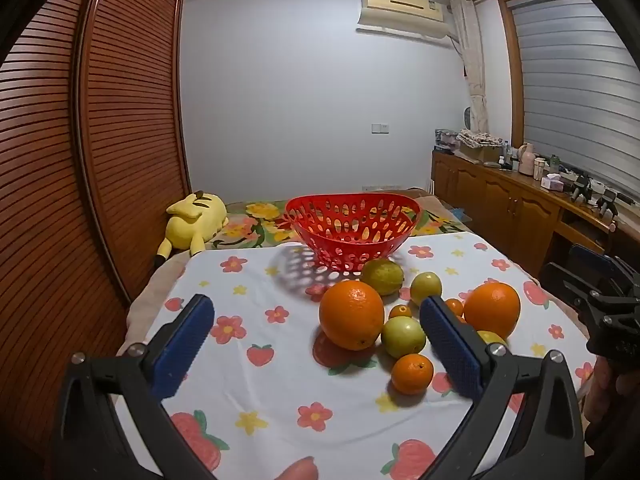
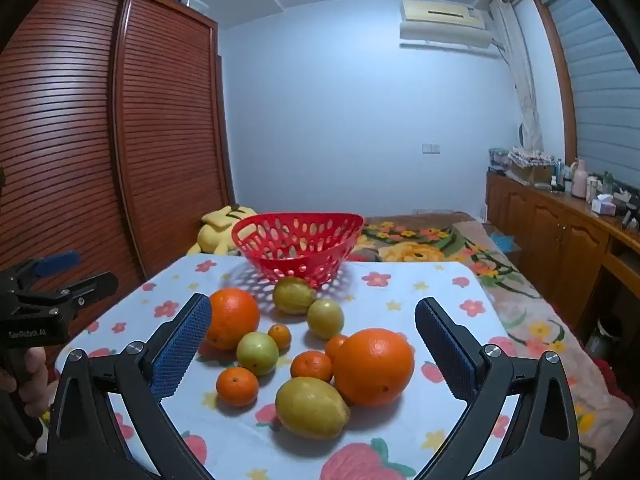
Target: Organize fruits
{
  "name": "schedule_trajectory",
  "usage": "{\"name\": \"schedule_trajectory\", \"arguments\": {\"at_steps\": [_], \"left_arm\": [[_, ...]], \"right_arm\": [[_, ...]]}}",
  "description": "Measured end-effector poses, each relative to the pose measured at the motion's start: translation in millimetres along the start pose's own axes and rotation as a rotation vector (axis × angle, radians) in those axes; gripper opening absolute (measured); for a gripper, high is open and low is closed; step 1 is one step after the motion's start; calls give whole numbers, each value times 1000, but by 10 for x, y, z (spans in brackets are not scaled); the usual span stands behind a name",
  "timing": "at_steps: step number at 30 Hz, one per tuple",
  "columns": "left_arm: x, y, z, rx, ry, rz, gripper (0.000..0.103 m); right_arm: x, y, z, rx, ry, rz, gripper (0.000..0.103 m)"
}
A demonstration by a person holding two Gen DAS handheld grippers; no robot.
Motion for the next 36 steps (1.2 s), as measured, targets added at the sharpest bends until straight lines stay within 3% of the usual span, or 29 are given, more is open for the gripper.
{"name": "schedule_trajectory", "arguments": {"at_steps": [36], "left_arm": [[28,-113,-43,-5,4,-33,103]], "right_arm": [[-33,-11,-44,1,27,16,103]]}}
Point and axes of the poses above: each gripper's, at about its wrist camera, not at the fingertips, and y roughly the way its jaws point, z to its left, x to its top, the point moved 6 cm from there along y, roughly the way its jaws point, and after that the axes turned 10 degrees about -x, right-handed, at the moved point
